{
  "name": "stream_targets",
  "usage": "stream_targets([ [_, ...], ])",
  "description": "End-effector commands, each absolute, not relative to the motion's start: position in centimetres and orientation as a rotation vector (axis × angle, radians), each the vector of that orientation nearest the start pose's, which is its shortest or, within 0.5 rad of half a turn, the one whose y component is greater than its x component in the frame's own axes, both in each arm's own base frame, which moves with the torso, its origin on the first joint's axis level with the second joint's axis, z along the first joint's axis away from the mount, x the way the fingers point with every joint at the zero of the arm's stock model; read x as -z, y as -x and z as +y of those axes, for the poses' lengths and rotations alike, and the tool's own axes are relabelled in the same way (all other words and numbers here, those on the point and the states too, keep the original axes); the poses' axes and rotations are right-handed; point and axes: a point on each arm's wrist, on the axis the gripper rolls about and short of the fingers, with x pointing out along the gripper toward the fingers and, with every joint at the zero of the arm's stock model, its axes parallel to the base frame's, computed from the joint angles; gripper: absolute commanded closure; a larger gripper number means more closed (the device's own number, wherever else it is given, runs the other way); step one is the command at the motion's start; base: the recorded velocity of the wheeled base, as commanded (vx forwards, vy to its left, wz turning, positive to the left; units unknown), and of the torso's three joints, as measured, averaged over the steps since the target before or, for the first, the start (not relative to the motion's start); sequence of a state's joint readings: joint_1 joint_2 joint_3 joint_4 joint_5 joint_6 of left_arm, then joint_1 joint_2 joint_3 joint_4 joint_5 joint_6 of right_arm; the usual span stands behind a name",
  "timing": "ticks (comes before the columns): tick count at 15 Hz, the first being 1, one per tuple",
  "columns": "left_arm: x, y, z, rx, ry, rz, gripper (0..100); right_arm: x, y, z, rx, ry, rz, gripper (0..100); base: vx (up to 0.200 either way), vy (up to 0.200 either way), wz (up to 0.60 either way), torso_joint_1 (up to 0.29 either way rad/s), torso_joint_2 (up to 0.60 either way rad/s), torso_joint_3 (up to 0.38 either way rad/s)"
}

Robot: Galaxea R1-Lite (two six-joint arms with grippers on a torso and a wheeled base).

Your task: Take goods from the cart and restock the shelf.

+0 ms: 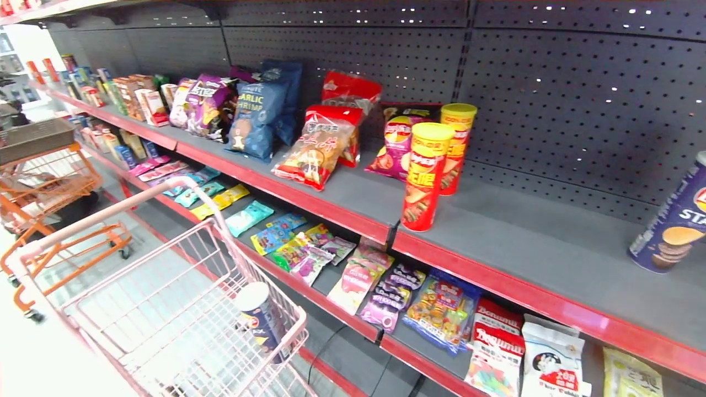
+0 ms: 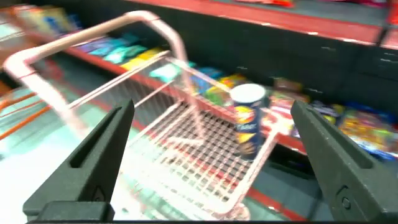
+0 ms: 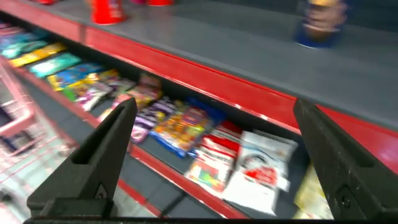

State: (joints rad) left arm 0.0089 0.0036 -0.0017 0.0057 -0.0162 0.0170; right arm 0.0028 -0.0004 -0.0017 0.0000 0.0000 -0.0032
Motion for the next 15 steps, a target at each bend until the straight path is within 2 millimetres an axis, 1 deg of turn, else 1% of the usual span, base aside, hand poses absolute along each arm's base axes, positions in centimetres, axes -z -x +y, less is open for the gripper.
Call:
stream_targets([
  [1, -7.53, 2.27, -0.06, 0.008, -0.017, 0.008, 0, -7.59, 2.29, -0.01, -0.003, 0.003, -0.002, 0, 0.000, 0.000, 0.60, 0.002, 0.00, -0.002],
  [2, -7.53, 2.27, -0.06, 0.006, -0.017, 0.008, 0, -7.59, 2.29, -0.01, -0.003, 0.003, -0.002, 0, 0.000, 0.000, 0.60, 0.002, 0.00, 0.007],
  [6, -7.53, 2.27, -0.06, 0.008, -0.017, 0.008, 0, -7.59, 2.29, -0.01, -0.003, 0.003, -0.002, 0, 0.000, 0.000, 0.00, -0.023, 0.04, 0.026],
  [15, -7.58, 2.28, -0.06, 0.008, -0.017, 0.006, 0, -7.59, 2.29, -0.01, -0.003, 0.003, -0.002, 0, 0.000, 0.000, 0.00, -0.147, 0.36, 0.210],
])
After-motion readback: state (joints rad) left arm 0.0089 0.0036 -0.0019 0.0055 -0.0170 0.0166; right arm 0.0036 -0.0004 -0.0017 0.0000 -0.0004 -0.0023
